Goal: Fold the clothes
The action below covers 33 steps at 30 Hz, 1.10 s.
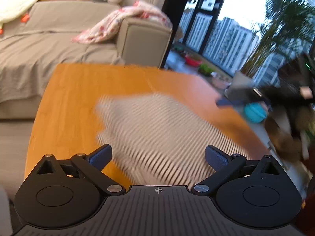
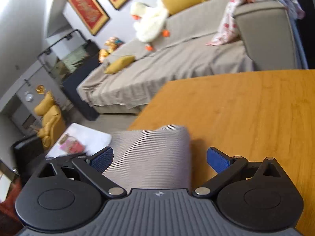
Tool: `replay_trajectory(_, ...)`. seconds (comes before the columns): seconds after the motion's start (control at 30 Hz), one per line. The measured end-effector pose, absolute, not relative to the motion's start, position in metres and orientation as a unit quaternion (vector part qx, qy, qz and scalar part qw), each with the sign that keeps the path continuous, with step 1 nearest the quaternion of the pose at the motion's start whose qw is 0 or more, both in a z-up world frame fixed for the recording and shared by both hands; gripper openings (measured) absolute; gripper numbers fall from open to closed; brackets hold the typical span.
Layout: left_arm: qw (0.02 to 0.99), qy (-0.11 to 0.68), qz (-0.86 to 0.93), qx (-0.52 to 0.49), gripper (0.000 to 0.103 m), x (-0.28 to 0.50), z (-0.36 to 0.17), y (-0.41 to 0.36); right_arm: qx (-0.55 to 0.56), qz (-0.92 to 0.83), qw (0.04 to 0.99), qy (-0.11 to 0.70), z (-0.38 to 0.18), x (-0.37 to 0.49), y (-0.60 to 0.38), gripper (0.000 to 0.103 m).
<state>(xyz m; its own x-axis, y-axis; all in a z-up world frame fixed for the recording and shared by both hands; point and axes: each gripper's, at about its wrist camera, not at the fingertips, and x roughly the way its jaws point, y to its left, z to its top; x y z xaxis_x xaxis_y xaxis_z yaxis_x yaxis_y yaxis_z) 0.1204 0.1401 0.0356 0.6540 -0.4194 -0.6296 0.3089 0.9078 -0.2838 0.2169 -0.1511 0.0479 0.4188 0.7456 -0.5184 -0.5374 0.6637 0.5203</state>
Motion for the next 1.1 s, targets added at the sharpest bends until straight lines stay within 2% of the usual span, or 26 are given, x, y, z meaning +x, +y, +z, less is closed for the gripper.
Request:
replay_trajectory(0.13, 0.881, 0.400, -0.206, -0.146, 0.102, 0.122, 0.013, 0.156, 0.162, 0.395, 0.800, 0.422, 0.015, 0.243, -0.133, 0.101)
replay_trajectory(0.23, 0.874, 0.393, -0.231, -0.169, 0.087, 0.127, 0.011, 0.158, 0.189, 0.410, 0.773, 0.446, -0.009, 0.255, -0.124, 0.099)
replay_trajectory(0.27, 0.874, 0.389, -0.238, -0.169, 0.083, 0.131, 0.011, 0.155, 0.196, 0.421, 0.765, 0.445, -0.013, 0.258, -0.121, 0.090)
replay_trajectory(0.3, 0.874, 0.387, -0.241, -0.168, 0.084, 0.137, 0.011, 0.152, 0.198, 0.428, 0.763, 0.441, -0.013, 0.258, -0.120, 0.083)
replay_trajectory(0.4, 0.878, 0.376, -0.241, -0.171, 0.084, 0.160, 0.011, 0.144, 0.190, 0.415, 0.795, 0.400, -0.002, 0.254, -0.130, 0.077)
replay_trajectory(0.53, 0.877, 0.362, -0.254, -0.188, 0.084, 0.194, 0.004, 0.124, 0.193, 0.343, 0.848, 0.356, 0.006, 0.259, -0.158, 0.076)
replay_trajectory(0.57, 0.880, 0.360, -0.251, -0.183, 0.085, 0.198, 0.002, 0.117, 0.154, 0.312, 0.870, 0.349, 0.007, 0.258, -0.159, 0.077)
replay_trajectory(0.63, 0.886, 0.356, -0.245, -0.168, 0.088, 0.200, 0.006, 0.107, 0.098, 0.280, 0.894, 0.336, 0.008, 0.250, -0.157, 0.087)
replay_trajectory(0.7, 0.893, 0.356, -0.234, -0.147, 0.089, 0.194, 0.013, 0.100, 0.103, 0.282, 0.893, 0.334, 0.009, 0.239, -0.162, 0.095)
replay_trajectory(0.83, 0.913, 0.342, -0.207, -0.084, 0.093, 0.159, 0.033, 0.098, 0.110, 0.282, 0.901, 0.309, 0.005, 0.207, -0.174, 0.100)
replay_trajectory(1.0, 0.915, 0.334, -0.218, -0.062, 0.078, 0.132, 0.045, 0.097, 0.173, 0.282, 0.891, 0.312, -0.018, 0.187, -0.191, 0.102)
replay_trajectory(1.07, 0.908, 0.340, -0.232, -0.076, 0.063, 0.137, 0.043, 0.091, 0.186, 0.279, 0.887, 0.317, -0.020, 0.189, -0.192, 0.103)
replay_trajectory(1.1, 0.904, 0.340, -0.243, -0.086, 0.063, 0.138, 0.043, 0.088, 0.185, 0.278, 0.887, 0.318, -0.020, 0.190, -0.191, 0.103)
